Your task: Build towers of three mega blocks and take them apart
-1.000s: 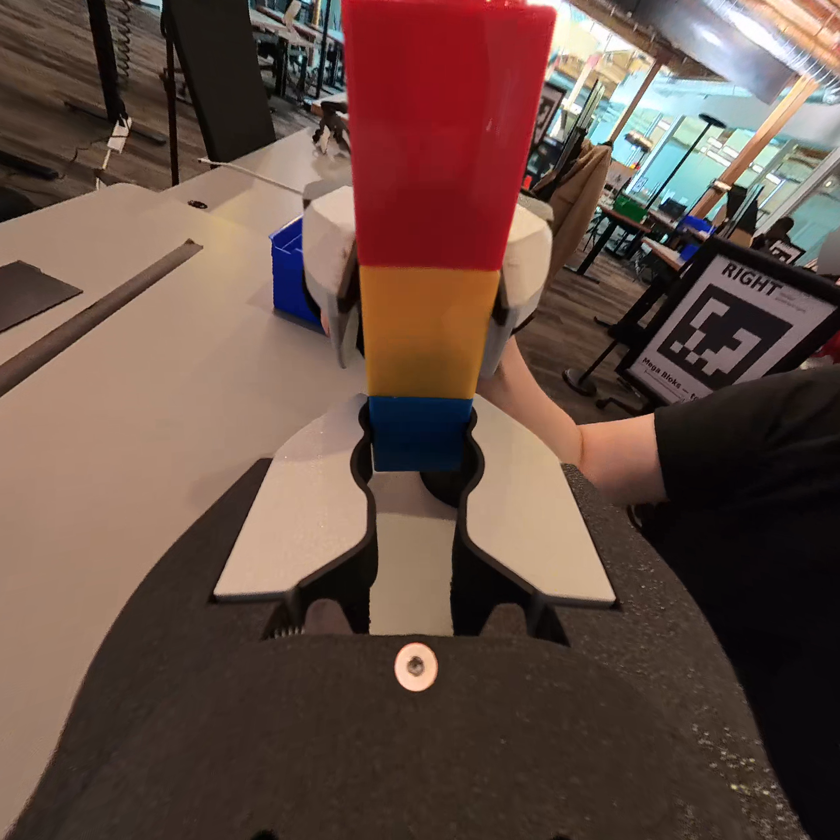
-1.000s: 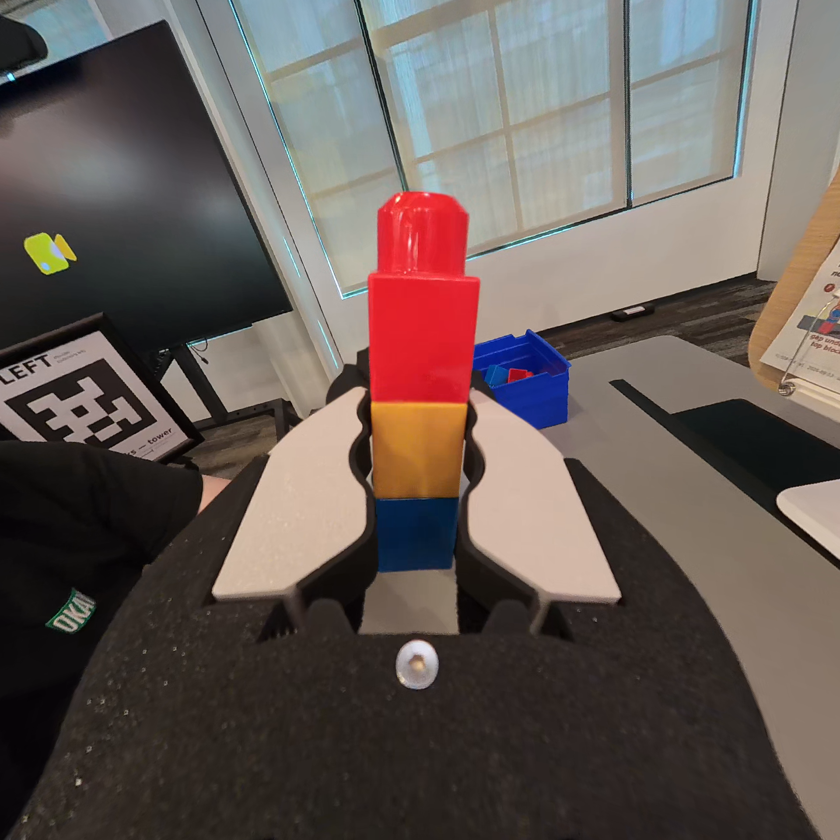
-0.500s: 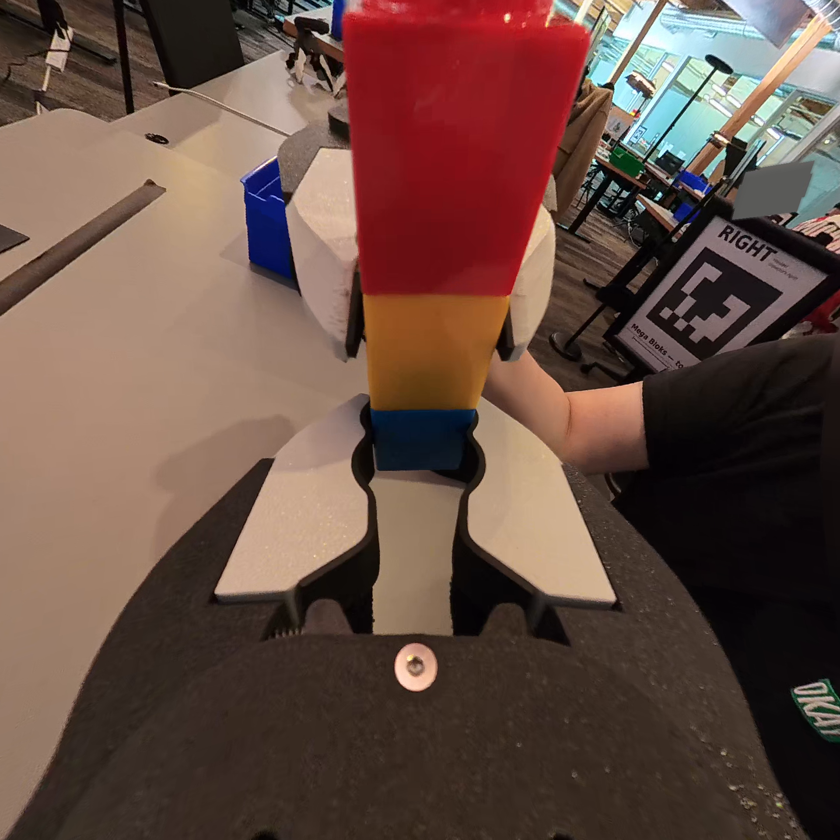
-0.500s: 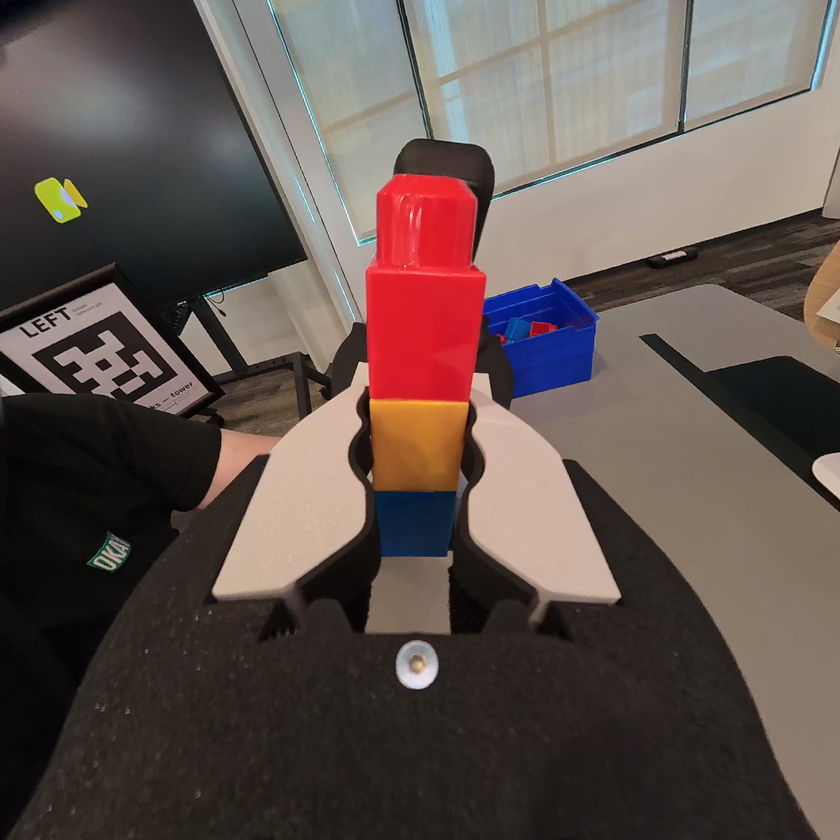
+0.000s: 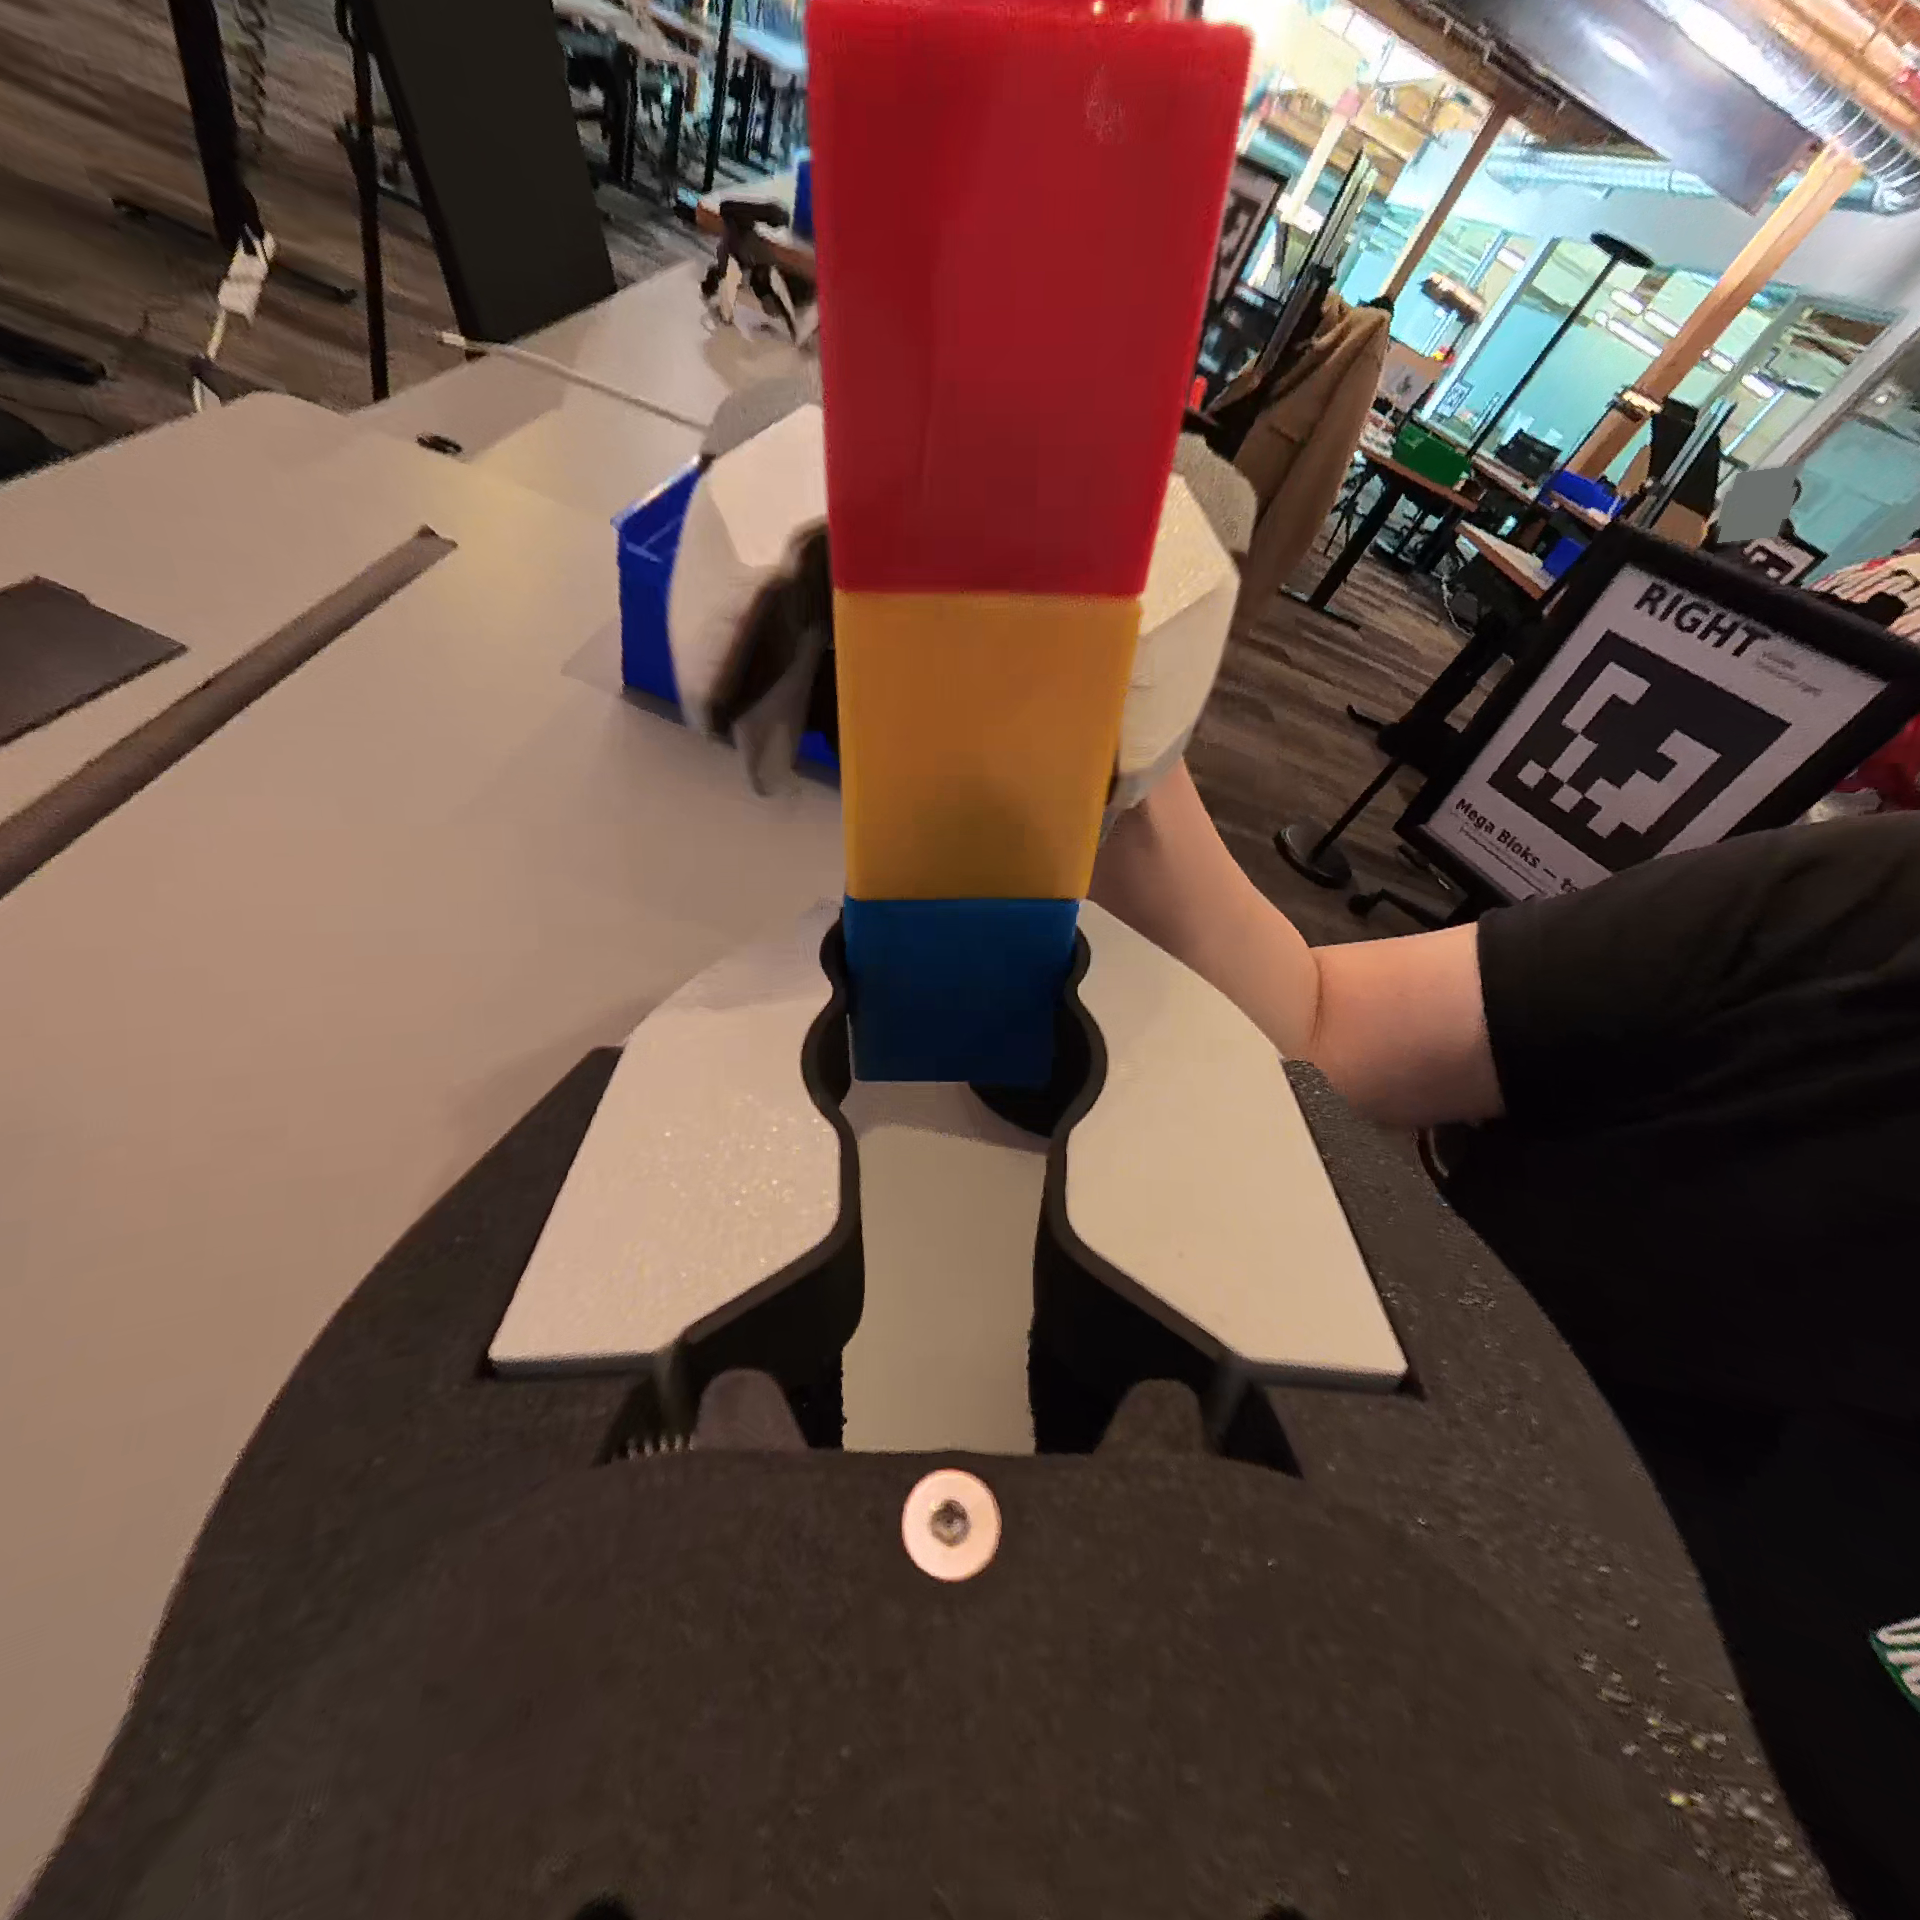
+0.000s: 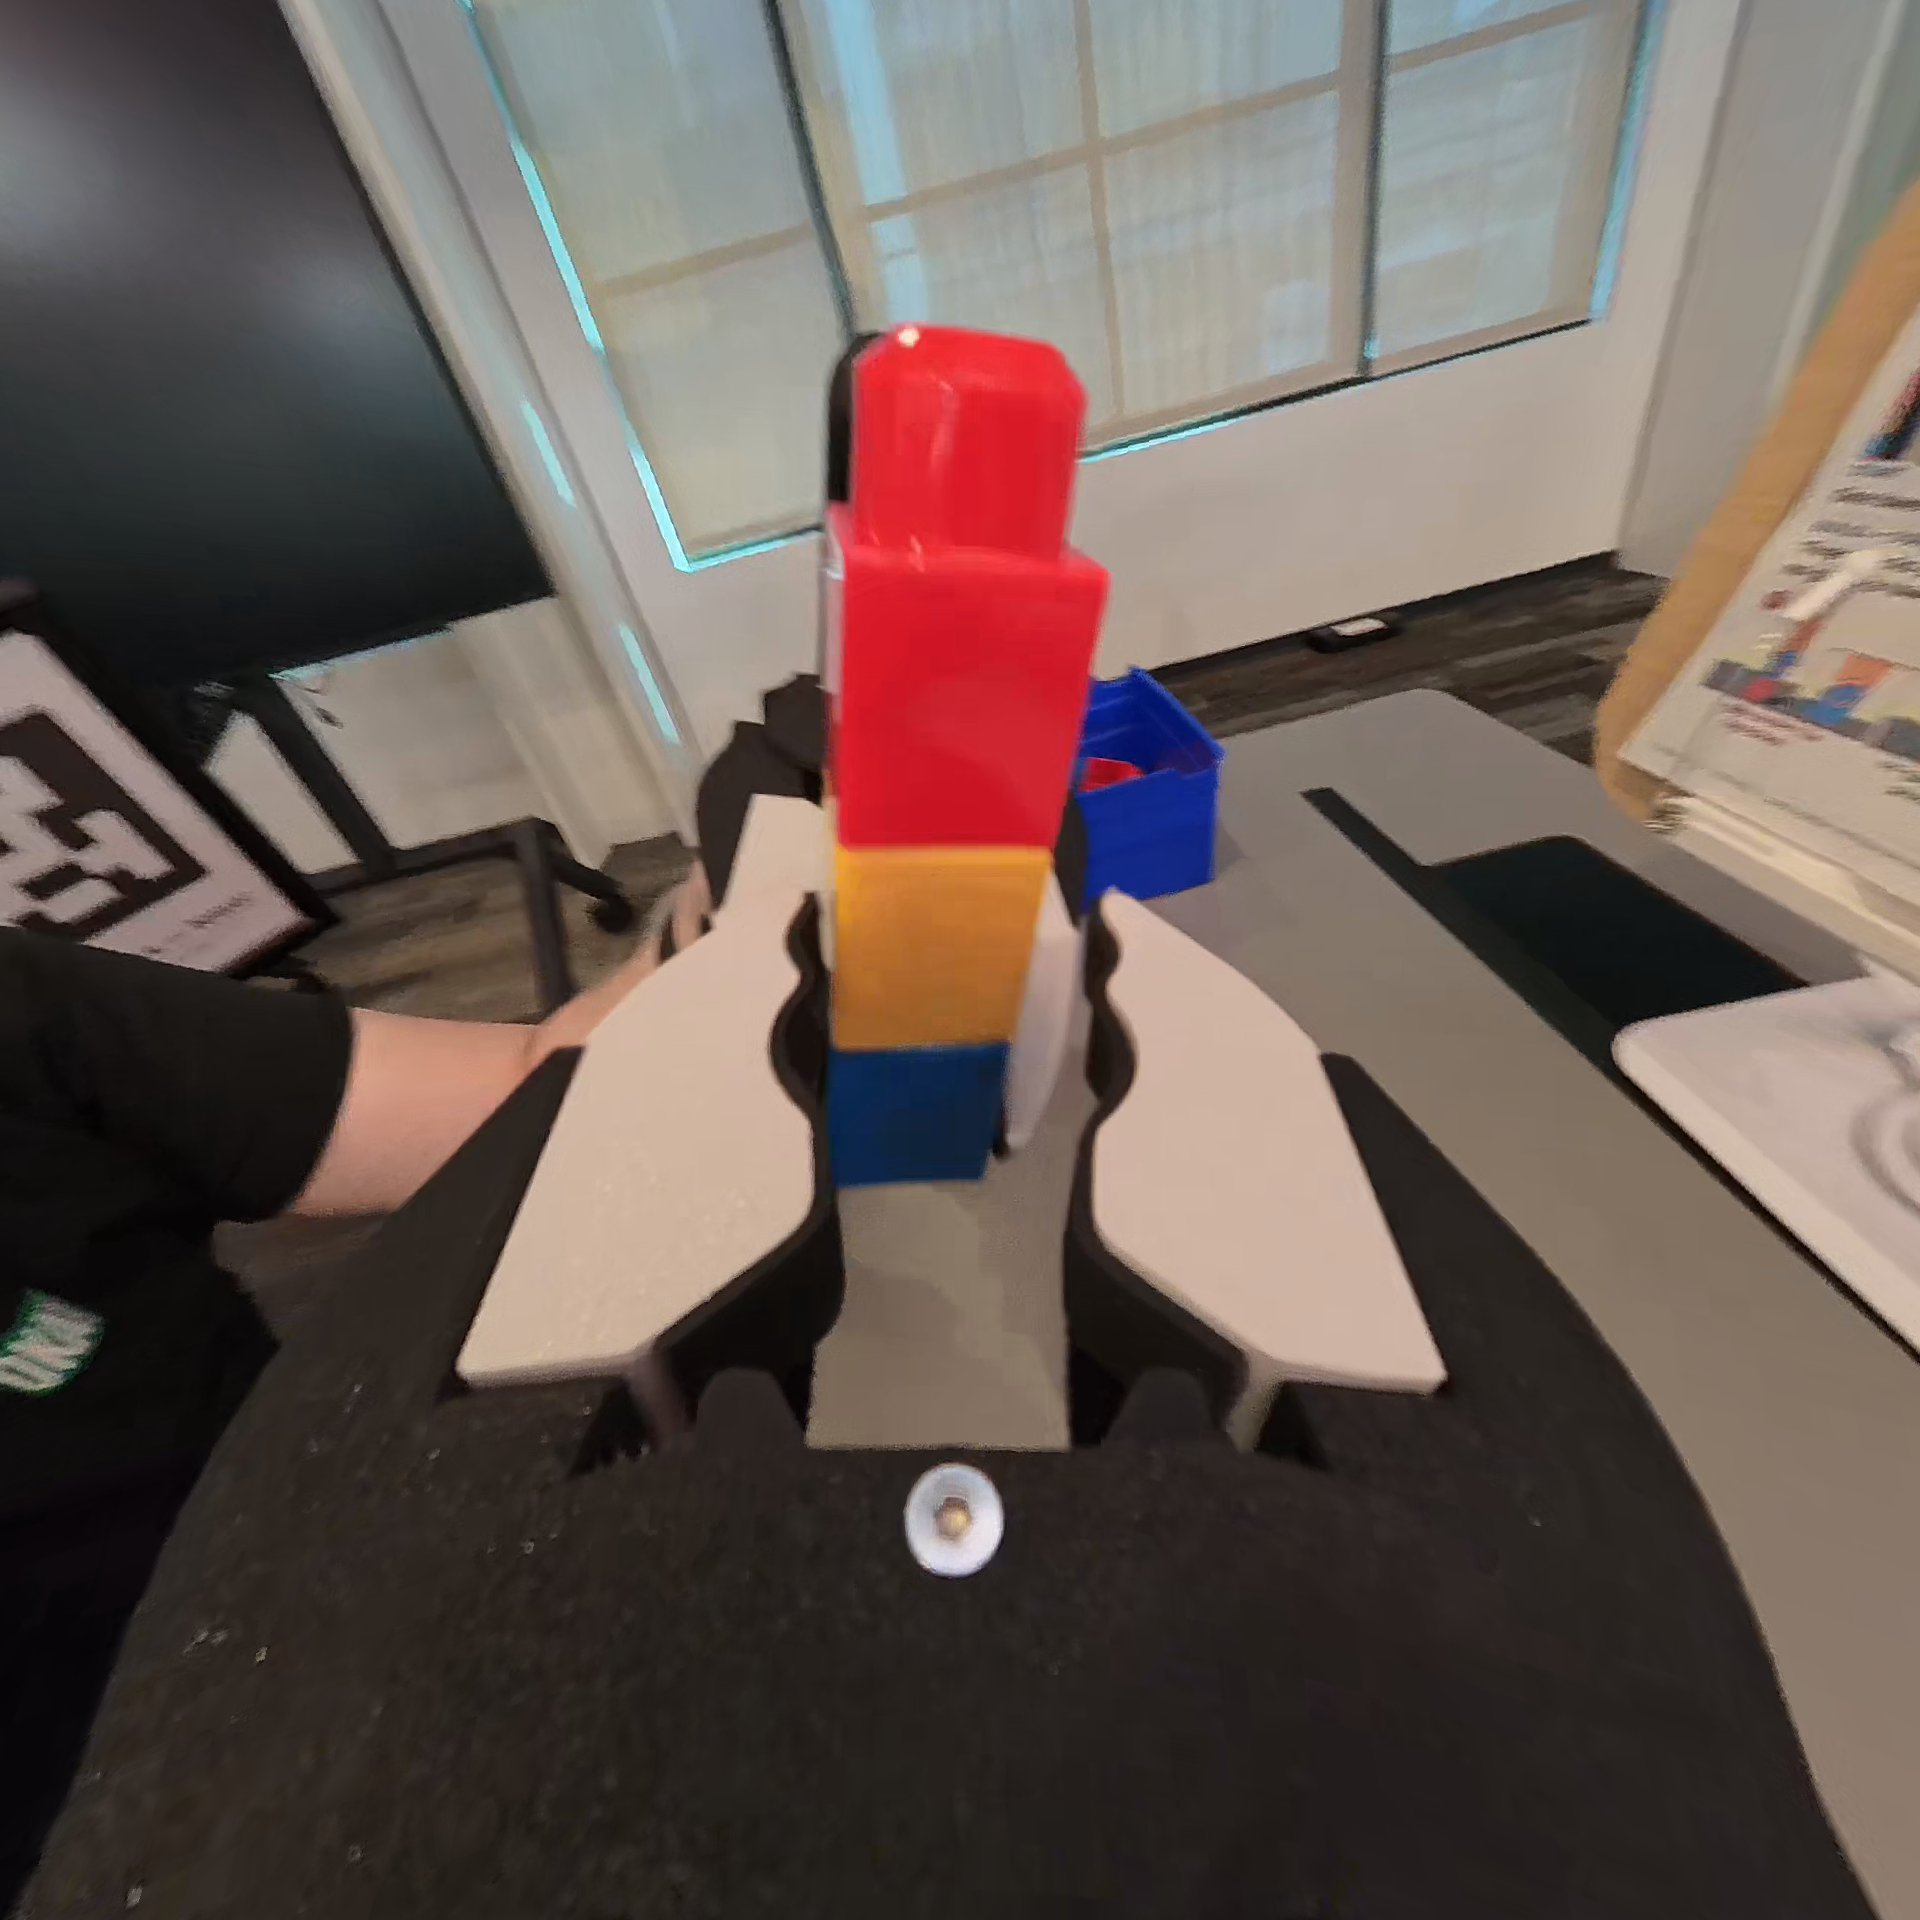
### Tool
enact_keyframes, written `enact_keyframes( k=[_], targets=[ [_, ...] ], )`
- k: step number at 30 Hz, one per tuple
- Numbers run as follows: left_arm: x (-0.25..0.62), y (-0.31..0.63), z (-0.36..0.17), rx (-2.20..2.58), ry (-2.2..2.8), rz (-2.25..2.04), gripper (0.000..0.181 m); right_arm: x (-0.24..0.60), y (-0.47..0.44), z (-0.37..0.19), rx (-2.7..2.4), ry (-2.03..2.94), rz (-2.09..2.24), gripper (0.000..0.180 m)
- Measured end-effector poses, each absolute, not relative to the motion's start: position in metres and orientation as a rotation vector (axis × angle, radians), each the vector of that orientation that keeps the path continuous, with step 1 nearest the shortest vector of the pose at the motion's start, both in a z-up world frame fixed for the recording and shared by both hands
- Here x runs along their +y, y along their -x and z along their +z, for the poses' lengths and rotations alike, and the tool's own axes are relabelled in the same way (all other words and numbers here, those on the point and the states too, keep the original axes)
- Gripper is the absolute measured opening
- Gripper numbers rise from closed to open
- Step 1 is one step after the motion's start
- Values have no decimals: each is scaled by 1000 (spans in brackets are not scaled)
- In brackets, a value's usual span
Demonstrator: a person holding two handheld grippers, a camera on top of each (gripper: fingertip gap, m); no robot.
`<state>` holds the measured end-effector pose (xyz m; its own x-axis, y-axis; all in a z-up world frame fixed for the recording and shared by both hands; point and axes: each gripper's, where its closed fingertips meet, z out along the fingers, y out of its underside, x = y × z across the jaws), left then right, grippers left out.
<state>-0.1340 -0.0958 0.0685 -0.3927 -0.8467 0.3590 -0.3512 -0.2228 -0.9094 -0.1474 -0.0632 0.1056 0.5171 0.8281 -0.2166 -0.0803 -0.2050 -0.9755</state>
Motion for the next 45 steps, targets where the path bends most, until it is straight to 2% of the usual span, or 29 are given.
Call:
enact_keyframes(
  k=[1, 4, 8, 10, 16, 18, 20, 32, 34, 38, 42, 45],
  targets=[
    [-97, 136, 72, 1632, 1395, -1660, 35, -63, 144, 107, -657, 1567, 911, 52],
    [-102, 138, 72, 1670, 1378, -1624, 35, -74, 143, 118, -659, 1516, 982, 47],
    [-110, 138, 74, 1683, 1376, -1648, 35, -80, 149, 112, -685, 1546, 1071, 49],
    [-109, 137, 74, 1673, 1390, -1656, 35, -83, 154, 113, -715, 1529, 1100, 37],
    [-105, 137, 74, 1653, 1399, -1670, 35, -79, 152, 112, -703, 1540, 1082, 35],
    [-107, 138, 78, 1644, 1397, -1731, 35, -80, 152, 114, -697, 1526, 1102, 37],
    [-109, 140, 84, 1615, 1377, -1819, 35, -79, 151, 115, -668, 1529, 1121, 54],
    [-105, 137, 78, 1624, 1408, -1744, 35, -76, 155, 117, -634, 1523, 1164, 55],
    [-106, 137, 77, 1635, 1396, -1732, 35, -76, 156, 116, -659, 1524, 1136, 36],
    [-106, 136, 77, 1635, 1381, -1694, 36, -79, 154, 115, -688, 1521, 1116, 36],
    [-103, 139, 84, 1605, 1352, -1699, 51, -81, 143, 123, -654, 1489, 1118, 36],
    [-97, 147, 93, 1571, 1335, -1692, 53, -84, 127, 128, -607, 1473, 1128, 36]
  ],
)
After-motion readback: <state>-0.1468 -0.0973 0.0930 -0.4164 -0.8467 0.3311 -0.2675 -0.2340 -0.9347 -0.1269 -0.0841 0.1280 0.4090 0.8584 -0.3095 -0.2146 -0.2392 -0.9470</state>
